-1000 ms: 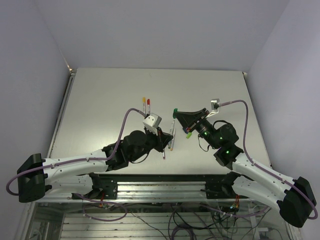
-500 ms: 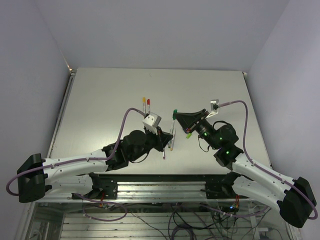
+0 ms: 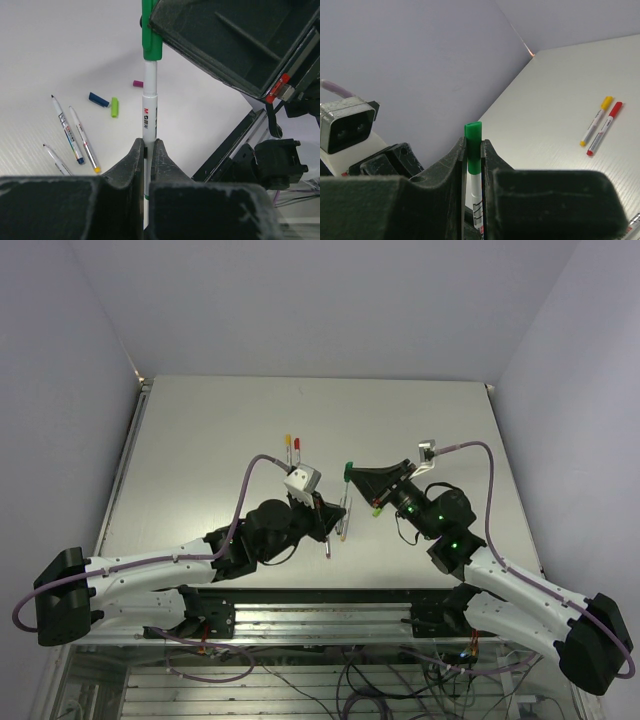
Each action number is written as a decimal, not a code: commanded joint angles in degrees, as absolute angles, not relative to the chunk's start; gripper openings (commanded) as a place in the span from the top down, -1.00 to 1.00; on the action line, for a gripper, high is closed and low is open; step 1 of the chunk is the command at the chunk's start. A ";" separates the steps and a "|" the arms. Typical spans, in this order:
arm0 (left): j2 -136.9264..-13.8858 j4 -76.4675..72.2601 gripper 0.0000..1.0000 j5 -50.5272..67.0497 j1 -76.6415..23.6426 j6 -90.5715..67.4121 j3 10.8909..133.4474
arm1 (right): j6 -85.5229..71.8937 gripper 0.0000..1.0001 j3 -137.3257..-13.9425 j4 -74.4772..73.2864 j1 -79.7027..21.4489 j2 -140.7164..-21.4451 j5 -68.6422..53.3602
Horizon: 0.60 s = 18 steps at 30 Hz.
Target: Insert the pens into the pen caps
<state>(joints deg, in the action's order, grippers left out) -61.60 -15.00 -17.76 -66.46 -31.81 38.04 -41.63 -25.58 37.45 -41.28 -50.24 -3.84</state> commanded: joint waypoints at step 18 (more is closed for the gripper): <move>-59.75 -27.91 0.87 -12.95 -58.78 -33.74 39.74 | -41.05 1.00 -21.60 32.32 -41.62 -53.29 -14.31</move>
<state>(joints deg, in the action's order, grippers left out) -61.60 -15.05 -12.91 -62.15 -32.25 38.04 -41.76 -23.75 39.33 -40.82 -52.97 -7.97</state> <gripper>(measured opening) 0.101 0.116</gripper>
